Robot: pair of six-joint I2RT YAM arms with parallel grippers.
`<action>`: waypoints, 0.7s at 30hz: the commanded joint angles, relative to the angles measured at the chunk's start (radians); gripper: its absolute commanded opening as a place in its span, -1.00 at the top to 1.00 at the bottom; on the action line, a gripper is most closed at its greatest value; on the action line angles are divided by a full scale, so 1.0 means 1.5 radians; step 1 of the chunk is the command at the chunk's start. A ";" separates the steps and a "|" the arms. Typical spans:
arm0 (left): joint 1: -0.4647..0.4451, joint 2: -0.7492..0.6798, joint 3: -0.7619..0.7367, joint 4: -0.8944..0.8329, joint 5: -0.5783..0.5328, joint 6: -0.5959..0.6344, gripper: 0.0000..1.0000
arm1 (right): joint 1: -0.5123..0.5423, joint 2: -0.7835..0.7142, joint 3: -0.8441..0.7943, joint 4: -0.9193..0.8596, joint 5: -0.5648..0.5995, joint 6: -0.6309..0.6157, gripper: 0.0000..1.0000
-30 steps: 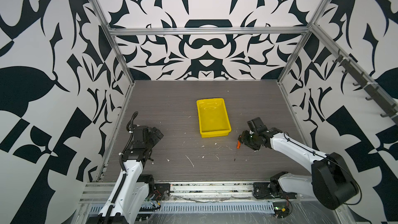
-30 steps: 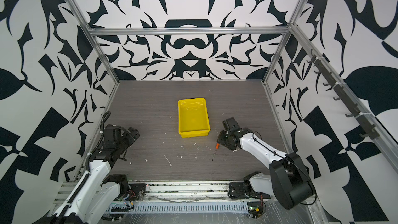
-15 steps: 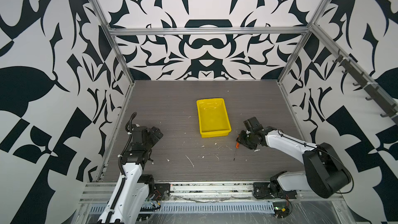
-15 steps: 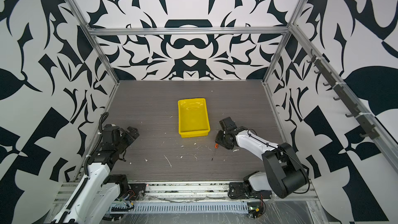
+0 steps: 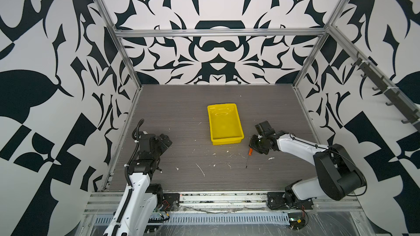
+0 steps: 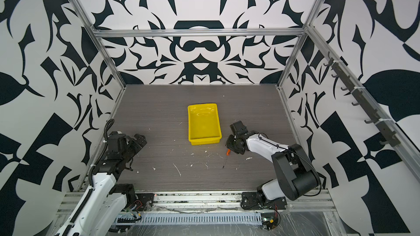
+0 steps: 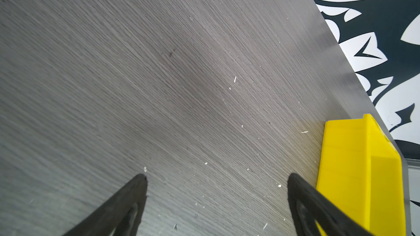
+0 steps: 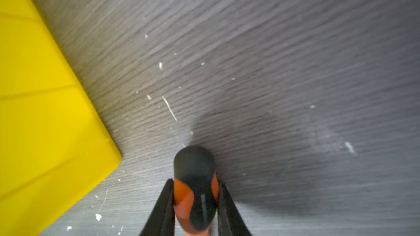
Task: Put the screwdriver in the bin
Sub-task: 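Lower the right gripper onto the orange screwdriver handle and close it, then lift the screwdriver with the right gripper and carry it over the yellow bin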
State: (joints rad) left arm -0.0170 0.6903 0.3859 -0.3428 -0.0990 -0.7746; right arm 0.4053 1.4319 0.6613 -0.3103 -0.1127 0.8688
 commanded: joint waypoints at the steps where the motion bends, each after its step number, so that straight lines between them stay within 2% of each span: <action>1: 0.001 -0.008 -0.009 -0.024 -0.006 -0.011 -0.98 | 0.000 -0.046 -0.020 -0.045 0.039 -0.013 0.64; 6: 0.001 -0.013 -0.008 -0.035 -0.024 -0.021 -0.98 | 0.000 -0.134 -0.007 -0.105 0.137 -0.086 0.84; 13: 0.001 -0.003 -0.017 -0.014 -0.028 -0.036 -0.99 | 0.000 -0.204 0.084 -0.144 0.222 -0.160 0.88; 18: 0.001 0.019 -0.009 -0.022 -0.029 -0.044 -0.99 | 0.000 -0.155 0.165 -0.082 0.211 -0.159 0.93; 21: 0.001 0.014 -0.008 -0.028 -0.034 -0.045 -0.99 | 0.001 -0.079 0.236 -0.049 0.144 -0.129 0.93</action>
State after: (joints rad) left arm -0.0170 0.7197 0.3794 -0.3622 -0.1314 -0.8223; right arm 0.4053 1.2404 0.9234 -0.4656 0.1532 0.6559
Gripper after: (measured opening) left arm 0.997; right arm 0.253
